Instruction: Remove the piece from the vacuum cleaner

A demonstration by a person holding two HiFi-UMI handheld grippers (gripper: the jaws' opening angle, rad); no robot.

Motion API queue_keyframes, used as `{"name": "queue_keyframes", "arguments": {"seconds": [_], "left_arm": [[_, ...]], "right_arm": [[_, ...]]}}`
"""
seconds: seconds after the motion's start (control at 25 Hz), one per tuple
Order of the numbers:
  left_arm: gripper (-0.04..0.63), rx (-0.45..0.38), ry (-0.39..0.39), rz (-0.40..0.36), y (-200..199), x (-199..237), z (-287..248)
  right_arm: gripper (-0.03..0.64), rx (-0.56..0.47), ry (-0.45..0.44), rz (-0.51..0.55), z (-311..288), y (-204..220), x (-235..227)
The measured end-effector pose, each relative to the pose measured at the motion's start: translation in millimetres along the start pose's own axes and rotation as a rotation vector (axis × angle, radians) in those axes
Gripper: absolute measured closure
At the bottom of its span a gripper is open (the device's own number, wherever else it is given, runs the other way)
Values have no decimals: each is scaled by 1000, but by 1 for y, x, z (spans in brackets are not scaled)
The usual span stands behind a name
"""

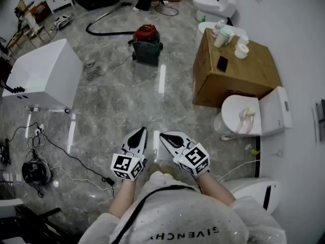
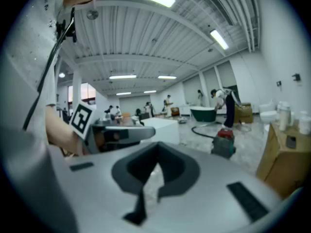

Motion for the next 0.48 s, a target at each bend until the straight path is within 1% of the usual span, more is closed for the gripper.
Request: {"name": "queue_keyframes", "arguments": {"seconds": [0.24, 0.48], "left_arm": [[574, 19, -29, 26, 15, -1, -5], [574, 8, -57, 30, 14, -4, -13]], "right_arm": [[603, 15, 9, -21, 6, 12, -11], [603, 8, 5, -16, 6, 11, -26]]}}
Point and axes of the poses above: the fingertips, and each gripper's own axes: z backward along the fingers, x to its left, y out of its underside, the point moved 10 cm from there along z, backward along the fingers, and after that the axes turned 12 degrees about -z, right-handed, at the moved point
